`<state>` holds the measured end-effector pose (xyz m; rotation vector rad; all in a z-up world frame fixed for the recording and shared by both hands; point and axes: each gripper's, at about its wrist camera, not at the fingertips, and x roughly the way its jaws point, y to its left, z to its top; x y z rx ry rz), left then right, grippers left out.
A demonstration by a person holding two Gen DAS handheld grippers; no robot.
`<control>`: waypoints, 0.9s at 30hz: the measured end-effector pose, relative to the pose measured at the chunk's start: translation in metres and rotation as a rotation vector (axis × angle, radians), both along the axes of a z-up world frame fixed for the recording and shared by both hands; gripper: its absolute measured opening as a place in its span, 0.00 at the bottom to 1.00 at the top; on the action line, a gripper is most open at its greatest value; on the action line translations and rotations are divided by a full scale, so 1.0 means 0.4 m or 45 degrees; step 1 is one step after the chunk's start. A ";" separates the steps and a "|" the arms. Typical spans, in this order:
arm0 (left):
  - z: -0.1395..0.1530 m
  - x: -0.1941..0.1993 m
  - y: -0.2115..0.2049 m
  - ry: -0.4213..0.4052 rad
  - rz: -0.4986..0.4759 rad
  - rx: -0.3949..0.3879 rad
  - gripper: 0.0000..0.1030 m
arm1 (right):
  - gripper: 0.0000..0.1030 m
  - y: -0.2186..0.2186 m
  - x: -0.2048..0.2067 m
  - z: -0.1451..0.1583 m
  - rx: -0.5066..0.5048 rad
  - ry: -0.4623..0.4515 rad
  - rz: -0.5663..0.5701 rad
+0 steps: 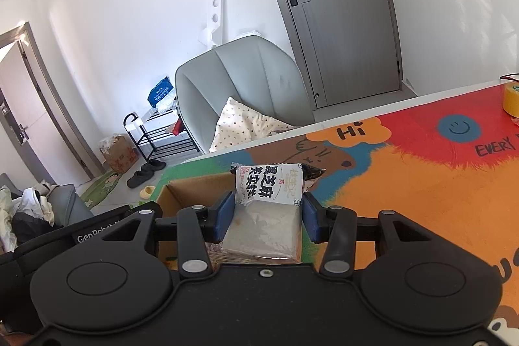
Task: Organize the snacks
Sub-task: 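Carry the green pack and white cake over the box with both tools, then open left tool to drop green pack while right tool drops white cake into box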
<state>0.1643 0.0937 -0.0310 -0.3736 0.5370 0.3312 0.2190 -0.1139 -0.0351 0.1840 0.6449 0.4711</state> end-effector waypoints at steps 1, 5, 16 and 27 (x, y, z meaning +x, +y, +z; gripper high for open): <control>-0.001 0.007 0.004 0.004 -0.003 -0.002 0.44 | 0.44 0.004 0.006 0.000 0.001 0.002 0.002; -0.009 0.028 0.016 0.031 -0.007 -0.011 0.47 | 0.44 0.023 0.026 -0.006 -0.007 0.017 0.015; 0.007 0.011 0.067 0.008 0.038 -0.048 0.71 | 0.44 0.083 0.061 -0.019 -0.015 0.060 0.057; 0.009 -0.026 0.119 0.017 0.129 -0.055 0.72 | 0.37 0.137 0.049 -0.013 0.007 0.070 0.132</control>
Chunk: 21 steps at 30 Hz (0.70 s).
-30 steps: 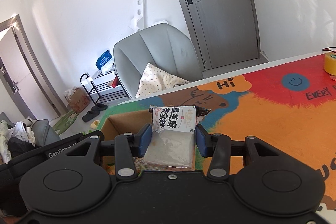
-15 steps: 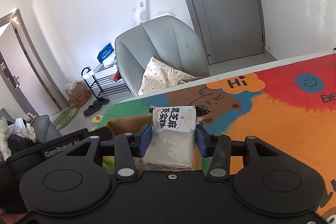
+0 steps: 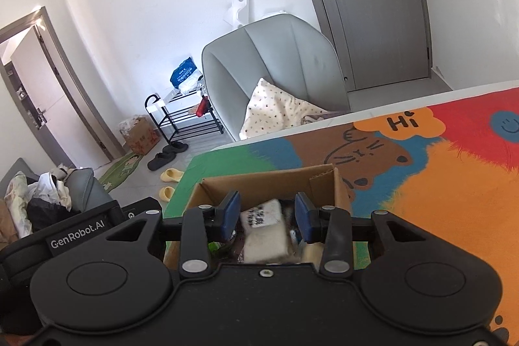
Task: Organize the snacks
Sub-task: 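Open left tool to drop green pack while right tool drops white cake into box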
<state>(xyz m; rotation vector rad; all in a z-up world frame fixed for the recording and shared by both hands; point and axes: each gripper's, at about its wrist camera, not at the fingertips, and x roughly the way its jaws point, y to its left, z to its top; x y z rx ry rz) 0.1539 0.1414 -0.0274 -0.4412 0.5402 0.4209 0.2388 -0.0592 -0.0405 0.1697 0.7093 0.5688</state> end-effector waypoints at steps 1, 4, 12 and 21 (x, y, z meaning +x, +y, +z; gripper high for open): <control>0.000 -0.001 -0.001 0.000 -0.001 0.000 0.73 | 0.37 -0.002 -0.003 -0.001 -0.002 0.002 -0.003; 0.000 -0.005 -0.003 0.003 0.003 0.003 0.76 | 0.38 -0.016 -0.009 -0.001 0.001 0.004 -0.020; -0.011 -0.034 -0.044 0.013 -0.024 0.033 0.86 | 0.39 -0.072 -0.043 0.002 -0.013 0.004 -0.094; -0.005 -0.062 -0.107 0.012 -0.036 0.066 0.91 | 0.60 -0.156 -0.094 0.007 -0.010 -0.026 -0.173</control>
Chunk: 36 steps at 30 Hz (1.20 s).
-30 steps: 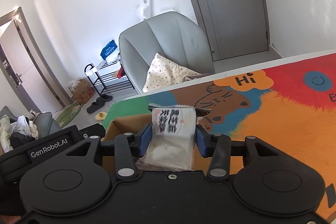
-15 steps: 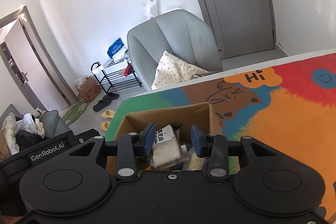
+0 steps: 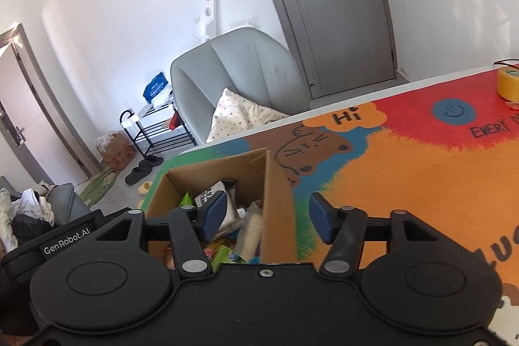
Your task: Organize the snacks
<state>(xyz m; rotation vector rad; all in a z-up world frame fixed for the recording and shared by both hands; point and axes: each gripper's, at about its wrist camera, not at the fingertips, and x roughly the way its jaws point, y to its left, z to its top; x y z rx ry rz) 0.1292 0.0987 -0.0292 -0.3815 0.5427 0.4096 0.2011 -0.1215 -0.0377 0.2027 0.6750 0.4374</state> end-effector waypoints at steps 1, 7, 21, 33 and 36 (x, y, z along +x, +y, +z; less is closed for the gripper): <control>0.002 -0.003 -0.009 -0.005 -0.010 0.004 0.92 | 0.62 -0.013 -0.006 0.000 0.000 -0.004 -0.012; 0.013 -0.028 -0.057 -0.031 -0.046 0.035 0.95 | 0.80 -0.078 -0.039 0.013 0.008 -0.029 -0.084; 0.048 -0.064 -0.161 0.018 -0.225 0.099 0.99 | 1.00 -0.216 -0.108 0.041 0.028 -0.073 -0.239; 0.096 -0.125 -0.236 0.014 -0.308 0.171 1.00 | 1.00 -0.327 -0.184 0.067 0.038 -0.090 -0.322; 0.109 -0.145 -0.248 0.006 -0.332 0.189 1.00 | 1.00 -0.343 -0.204 0.073 0.024 -0.085 -0.331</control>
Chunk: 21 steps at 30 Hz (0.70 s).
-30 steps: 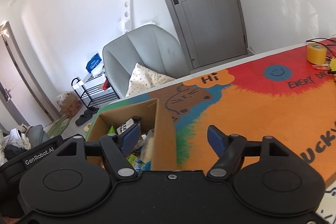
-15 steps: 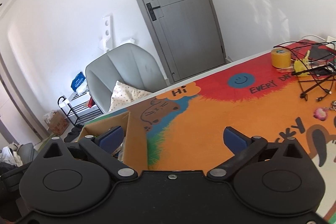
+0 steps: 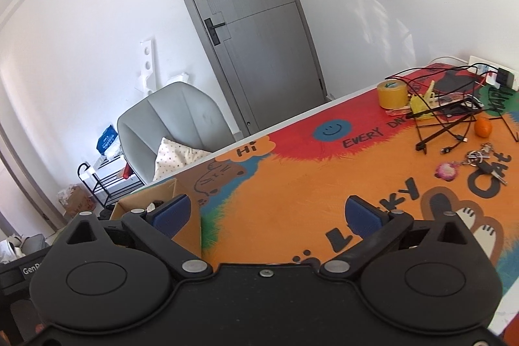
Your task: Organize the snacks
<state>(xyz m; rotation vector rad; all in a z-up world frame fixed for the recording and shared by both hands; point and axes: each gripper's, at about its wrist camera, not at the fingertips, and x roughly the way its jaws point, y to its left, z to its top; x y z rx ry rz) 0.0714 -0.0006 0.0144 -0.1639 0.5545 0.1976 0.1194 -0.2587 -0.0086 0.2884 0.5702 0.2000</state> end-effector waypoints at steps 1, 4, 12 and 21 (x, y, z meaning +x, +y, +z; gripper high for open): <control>0.005 -0.005 -0.004 -0.004 -0.012 0.009 1.00 | 1.00 -0.004 -0.006 0.002 -0.008 0.002 0.000; 0.012 -0.021 -0.012 -0.005 -0.045 0.032 1.00 | 1.00 -0.012 -0.023 0.007 -0.036 0.002 0.003; 0.001 -0.050 0.005 0.014 -0.085 0.051 1.00 | 1.00 -0.027 -0.057 0.019 -0.077 -0.004 -0.025; -0.009 -0.071 0.053 0.026 -0.053 0.072 1.00 | 1.00 -0.038 -0.087 -0.014 -0.166 0.029 0.032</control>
